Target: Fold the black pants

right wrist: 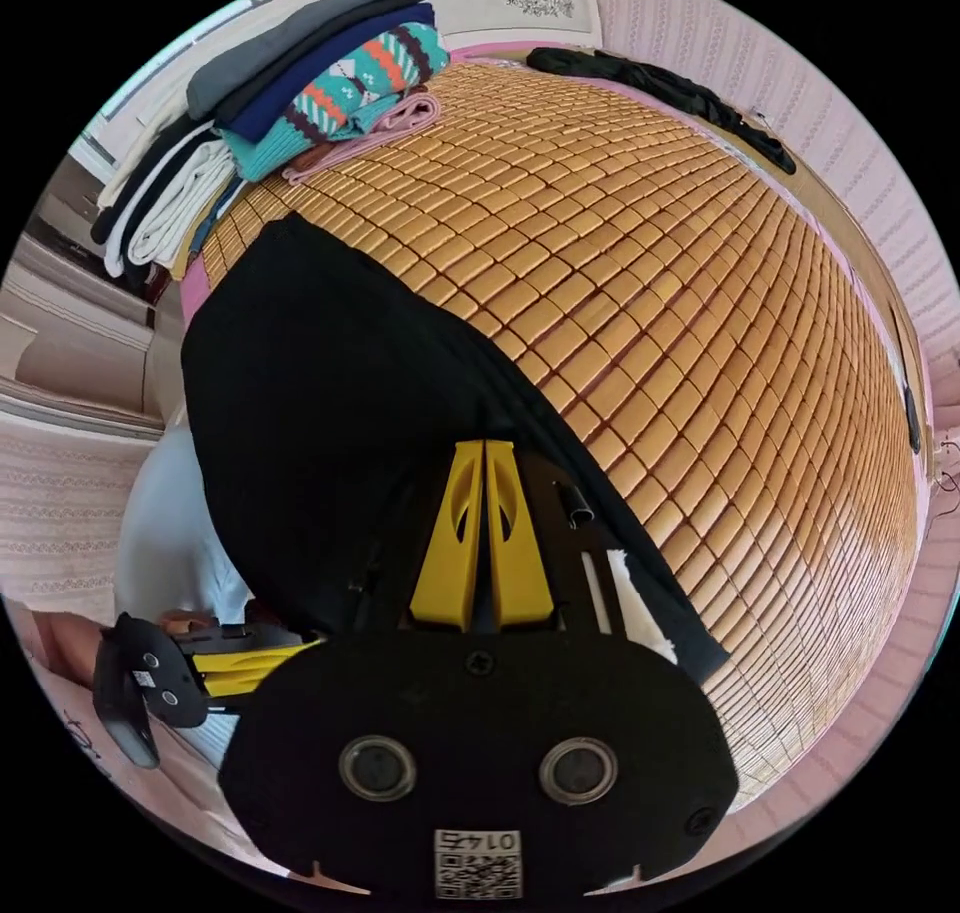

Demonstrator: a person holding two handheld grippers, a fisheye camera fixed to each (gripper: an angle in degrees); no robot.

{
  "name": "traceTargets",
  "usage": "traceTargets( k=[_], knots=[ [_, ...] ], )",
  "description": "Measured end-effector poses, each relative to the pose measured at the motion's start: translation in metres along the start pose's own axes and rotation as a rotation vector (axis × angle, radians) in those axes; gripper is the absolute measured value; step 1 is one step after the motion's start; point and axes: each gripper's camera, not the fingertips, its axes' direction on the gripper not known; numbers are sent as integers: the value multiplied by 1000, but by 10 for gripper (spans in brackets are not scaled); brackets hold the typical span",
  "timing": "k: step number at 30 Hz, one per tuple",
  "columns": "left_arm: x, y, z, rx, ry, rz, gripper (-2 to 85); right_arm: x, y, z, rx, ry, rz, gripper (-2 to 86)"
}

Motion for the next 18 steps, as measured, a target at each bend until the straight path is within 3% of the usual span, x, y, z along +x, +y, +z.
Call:
traceTargets(
  k=[7, 10, 14, 18],
  knots=[
    [16, 8, 7, -26, 33, 14, -9, 24, -27, 3, -178, -35, -44, -5],
    [21, 13, 4, 4, 33, 15, -8, 55, -14, -15, -114, -148, 24, -5],
    [34, 19, -15, 126, 1, 45, 1, 108, 76, -80, 141, -199, 176, 1],
    [58, 16, -32, 240, 67, 128, 47, 145, 174, -98, 146, -240, 354, 26]
  ],
)
